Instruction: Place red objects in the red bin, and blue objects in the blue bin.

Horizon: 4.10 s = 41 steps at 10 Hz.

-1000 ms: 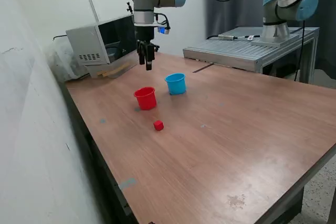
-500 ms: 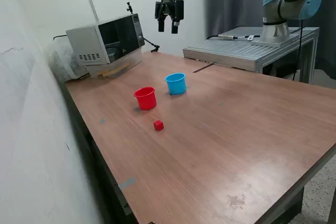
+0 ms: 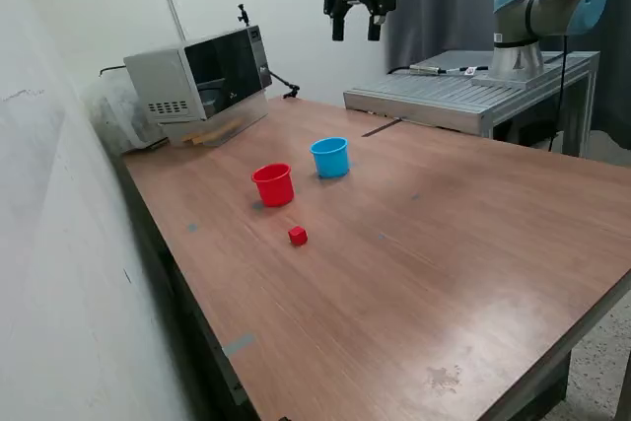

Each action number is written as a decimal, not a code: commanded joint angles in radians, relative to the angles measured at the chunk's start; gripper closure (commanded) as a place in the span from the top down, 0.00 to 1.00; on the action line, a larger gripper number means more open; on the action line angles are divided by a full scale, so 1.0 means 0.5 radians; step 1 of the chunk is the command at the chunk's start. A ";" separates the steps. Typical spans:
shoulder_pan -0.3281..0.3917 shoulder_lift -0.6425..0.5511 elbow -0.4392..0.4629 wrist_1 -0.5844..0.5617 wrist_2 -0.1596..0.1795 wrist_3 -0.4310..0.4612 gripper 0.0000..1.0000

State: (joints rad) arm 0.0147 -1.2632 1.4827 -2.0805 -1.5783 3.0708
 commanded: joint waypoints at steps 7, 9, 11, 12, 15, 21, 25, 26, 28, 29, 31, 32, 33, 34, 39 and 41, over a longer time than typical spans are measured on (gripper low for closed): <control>0.032 0.997 -0.701 -0.180 0.012 0.102 1.00; -0.011 1.188 -0.848 -0.226 0.009 0.105 1.00; -0.017 1.289 -0.888 -0.290 0.006 0.105 1.00; -0.026 1.339 -0.916 -0.303 0.006 0.105 1.00; -0.042 1.437 -0.956 -0.318 -0.009 0.105 1.00; -0.088 1.489 -0.974 -0.337 -0.013 0.105 1.00; -0.097 1.489 -0.962 -0.352 -0.010 0.105 0.00; -0.097 1.486 -0.959 -0.352 -0.010 0.105 0.00; -0.094 1.486 -0.956 -0.349 -0.016 0.093 0.00; -0.082 1.459 -0.938 -0.343 -0.043 0.086 0.00; -0.039 1.197 -0.727 -0.340 -0.053 0.086 0.00; 0.013 1.073 -0.647 -0.337 -0.053 0.086 0.00; 0.023 0.954 -0.573 -0.318 -0.053 0.086 0.00; 0.026 0.837 -0.515 -0.279 -0.053 0.086 0.00; -0.172 0.609 -0.391 -0.263 -0.050 0.074 0.00; -0.354 0.725 -0.449 -0.263 -0.046 0.071 0.00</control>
State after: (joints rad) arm -0.0933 -0.9349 1.2749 -2.2122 -1.6030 3.1077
